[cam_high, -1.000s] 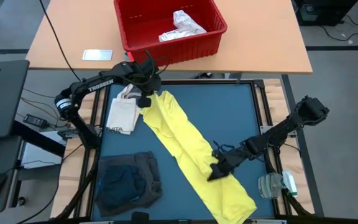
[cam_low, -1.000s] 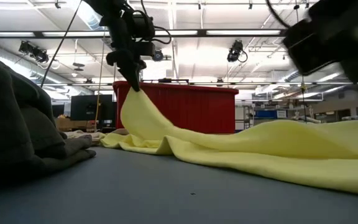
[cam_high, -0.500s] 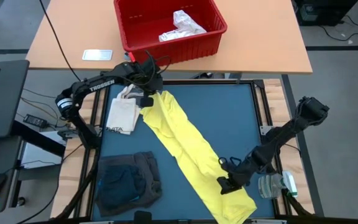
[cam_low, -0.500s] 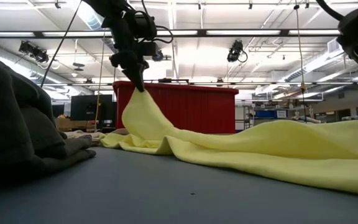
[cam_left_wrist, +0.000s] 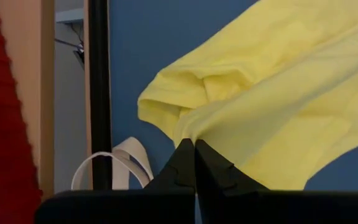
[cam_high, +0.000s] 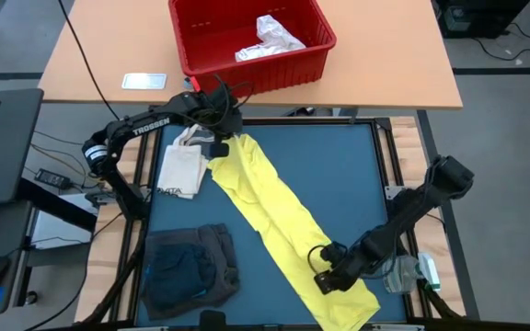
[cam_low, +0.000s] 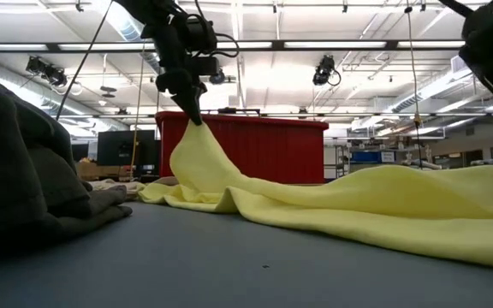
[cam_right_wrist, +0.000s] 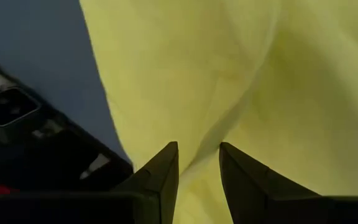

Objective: Fold laundry
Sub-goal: Fold the yellow shirt

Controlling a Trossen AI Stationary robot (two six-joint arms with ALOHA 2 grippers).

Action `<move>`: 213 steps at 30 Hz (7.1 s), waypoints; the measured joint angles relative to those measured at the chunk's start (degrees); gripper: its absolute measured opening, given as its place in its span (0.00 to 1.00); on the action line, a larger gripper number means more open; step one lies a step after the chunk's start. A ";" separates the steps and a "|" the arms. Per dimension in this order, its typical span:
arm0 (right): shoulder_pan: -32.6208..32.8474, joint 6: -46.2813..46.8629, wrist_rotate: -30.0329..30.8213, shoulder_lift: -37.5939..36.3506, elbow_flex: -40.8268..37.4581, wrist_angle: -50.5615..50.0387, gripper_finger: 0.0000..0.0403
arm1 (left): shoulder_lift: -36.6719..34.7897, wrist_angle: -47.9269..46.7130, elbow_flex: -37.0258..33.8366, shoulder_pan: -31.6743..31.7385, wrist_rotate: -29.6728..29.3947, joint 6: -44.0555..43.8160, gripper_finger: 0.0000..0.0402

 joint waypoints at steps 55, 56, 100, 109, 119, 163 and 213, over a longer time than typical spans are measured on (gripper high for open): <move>10.95 1.21 -9.03 14.37 13.97 -7.81 0.30 | -0.07 0.00 0.00 -0.87 2.18 -0.60 0.00; 11.54 1.46 -6.53 13.81 14.51 -9.40 0.30 | -0.05 0.19 0.00 -0.99 2.42 -0.65 0.00; -57.05 -70.29 -9.73 -5.14 -15.40 3.56 0.03 | 6.94 11.52 0.04 -4.96 -0.28 -32.17 0.33; -57.81 -65.39 -12.75 -16.18 -15.49 15.82 0.16 | 7.82 11.12 0.02 1.97 9.43 -16.21 0.33; -61.62 -61.43 -6.92 6.74 0.13 20.25 0.33 | 14.79 14.57 0.02 6.11 19.00 -21.88 0.33; -63.16 -66.74 -11.34 17.67 11.57 11.92 0.31 | 14.99 11.11 0.02 6.21 20.07 -22.04 0.34; -58.36 -68.85 -7.15 7.15 11.59 0.42 0.39 | 17.16 15.04 0.00 7.00 23.92 -32.16 0.55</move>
